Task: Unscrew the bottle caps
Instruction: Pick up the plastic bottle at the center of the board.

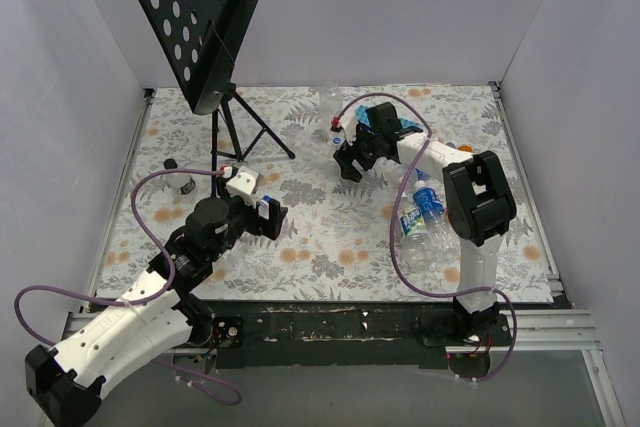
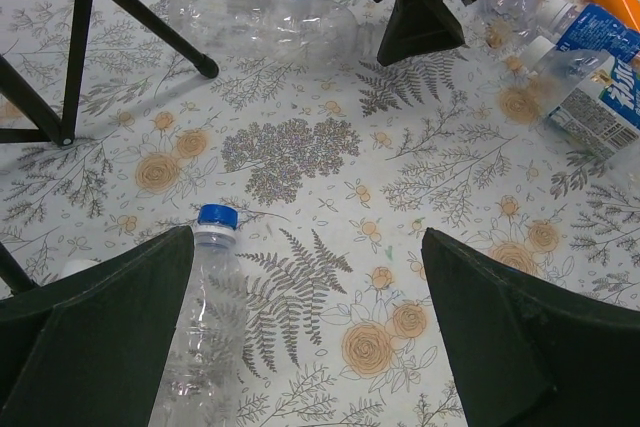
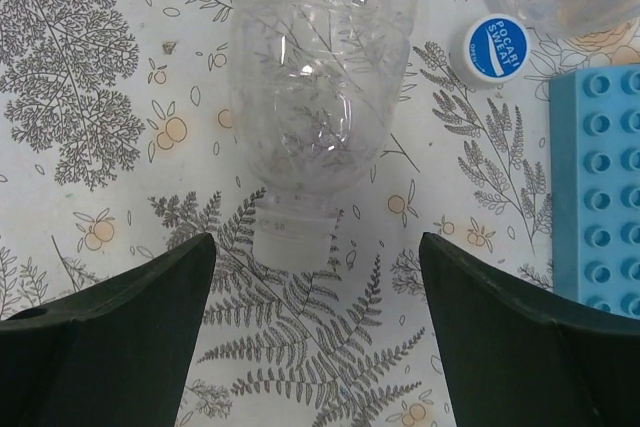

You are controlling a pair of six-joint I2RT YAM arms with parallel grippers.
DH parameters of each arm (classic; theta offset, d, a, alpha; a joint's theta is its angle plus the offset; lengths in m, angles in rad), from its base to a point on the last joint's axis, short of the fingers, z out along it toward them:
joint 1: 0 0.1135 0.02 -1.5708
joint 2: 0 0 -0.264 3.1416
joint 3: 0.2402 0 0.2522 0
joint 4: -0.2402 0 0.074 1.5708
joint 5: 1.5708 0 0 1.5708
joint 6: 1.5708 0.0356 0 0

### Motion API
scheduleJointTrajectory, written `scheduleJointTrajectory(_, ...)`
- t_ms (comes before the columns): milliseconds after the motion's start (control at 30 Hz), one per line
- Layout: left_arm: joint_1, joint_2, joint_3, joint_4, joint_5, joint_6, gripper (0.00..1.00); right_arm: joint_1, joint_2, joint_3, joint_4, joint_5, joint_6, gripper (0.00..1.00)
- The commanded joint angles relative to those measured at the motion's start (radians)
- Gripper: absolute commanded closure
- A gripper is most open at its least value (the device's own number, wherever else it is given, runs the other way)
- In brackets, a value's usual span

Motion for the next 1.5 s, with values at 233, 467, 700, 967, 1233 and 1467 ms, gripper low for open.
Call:
scheduleJointTrajectory(233, 0.015, -0.006, -0.009, 0.020, -0.012, 0.021, 0.02, 0.021, 0.092, 0.117, 0.020, -0.001, 0.060, 0.20)
scheduleJointTrajectory(467, 0.020, -0.008, -0.009, 0.020, -0.009, 0.020, 0.02, 0.024, 0.123, 0.137, 0.006, 0.000, 0.066, 0.33)
scheduleJointTrajectory(700, 0.020, -0.012, -0.009, 0.020, -0.007, 0.020, 0.02, 0.027, 0.125, 0.133, -0.011, -0.013, 0.066, 0.62)
scheduleJointTrajectory(967, 0.021, -0.018, -0.010, 0.019, -0.006, 0.020, 0.02, 0.026, 0.054, 0.094, 0.006, -0.030, 0.078, 0.87)
scheduleJointTrajectory(1233, 0.024, -0.031, -0.010, 0.017, -0.004, 0.015, 0.02, 0.027, -0.076, 0.015, 0.033, -0.039, 0.098, 0.99)
scheduleJointTrajectory(1467, 0.027, -0.060, -0.009, 0.019, 0.031, 0.009, 0.02, 0.027, -0.164, -0.029, -0.095, -0.062, 0.040, 0.99)
